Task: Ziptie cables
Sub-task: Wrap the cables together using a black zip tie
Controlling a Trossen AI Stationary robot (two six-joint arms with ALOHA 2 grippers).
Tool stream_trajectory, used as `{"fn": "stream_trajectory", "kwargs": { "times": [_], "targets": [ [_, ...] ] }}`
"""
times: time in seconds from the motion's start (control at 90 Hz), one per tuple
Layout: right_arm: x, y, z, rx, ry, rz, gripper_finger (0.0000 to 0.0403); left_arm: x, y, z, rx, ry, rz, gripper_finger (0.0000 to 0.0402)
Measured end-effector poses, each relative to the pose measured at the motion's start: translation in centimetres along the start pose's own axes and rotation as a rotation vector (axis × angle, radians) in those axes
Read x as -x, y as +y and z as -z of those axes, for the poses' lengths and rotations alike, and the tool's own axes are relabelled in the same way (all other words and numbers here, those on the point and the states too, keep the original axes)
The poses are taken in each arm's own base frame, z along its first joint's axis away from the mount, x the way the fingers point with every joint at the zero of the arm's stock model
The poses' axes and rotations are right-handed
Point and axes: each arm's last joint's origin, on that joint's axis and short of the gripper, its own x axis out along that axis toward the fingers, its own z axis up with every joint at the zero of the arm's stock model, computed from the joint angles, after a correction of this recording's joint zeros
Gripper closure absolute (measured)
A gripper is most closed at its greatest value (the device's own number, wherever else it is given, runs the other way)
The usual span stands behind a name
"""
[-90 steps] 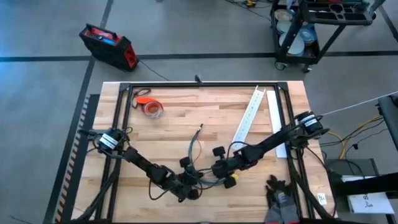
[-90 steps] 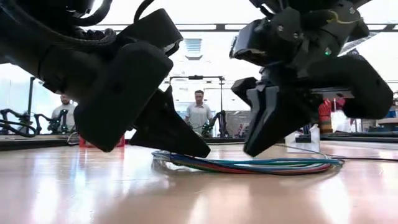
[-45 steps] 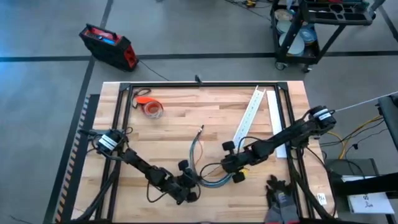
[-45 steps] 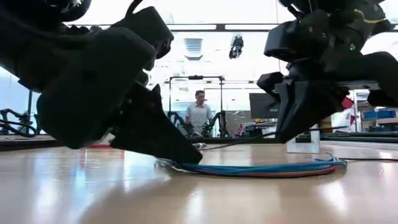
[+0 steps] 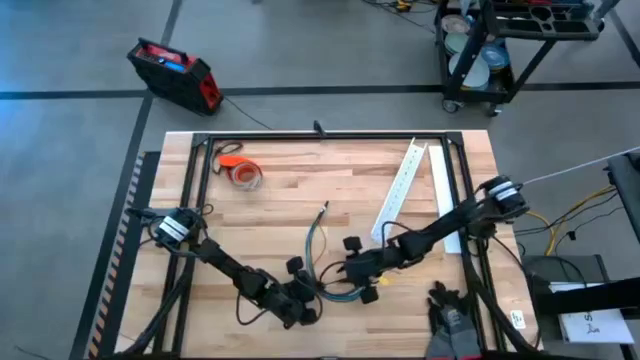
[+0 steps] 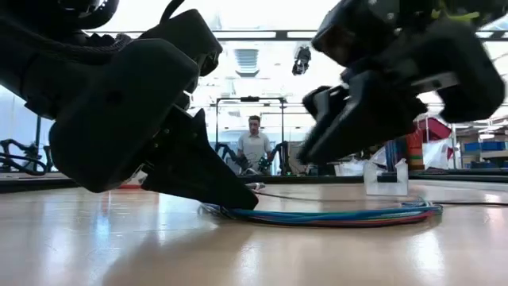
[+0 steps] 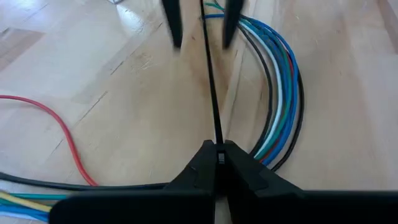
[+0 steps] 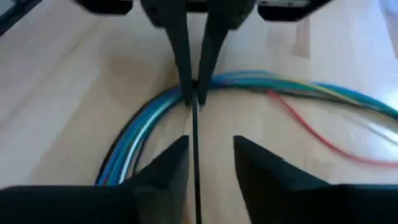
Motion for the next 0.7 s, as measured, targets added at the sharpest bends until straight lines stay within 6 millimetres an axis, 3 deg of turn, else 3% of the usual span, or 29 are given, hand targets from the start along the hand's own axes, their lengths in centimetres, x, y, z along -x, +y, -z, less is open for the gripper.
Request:
{"fn": "stream_trajectory", "kwargs": {
  "times": [0.133,0.289,0.522,0.7],
  "targets": [
    [-2.2,0.2,0.1,0.001,0.005,0.0,0.0264,0.0,0.0,0.0,-0.001,0.001,-0.001,0.0401],
    [-4.0,0.4,0.0,0.005,0.025,-0.004,0.0296,-0.1,0.1,0.0,-0.004,0.001,-0.005,0.0401],
    [-4.3,0.4,-0.2,0.014,0.056,-0.001,0.0391,-0.1,0.1,0.0,-0.005,0.004,-0.009,0.0401],
    [-4.1,0.4,-0.1,0.015,0.083,0.0,0.04,0.0,0.1,0.0,-0.002,0.007,-0.012,0.0401]
  ]
}}
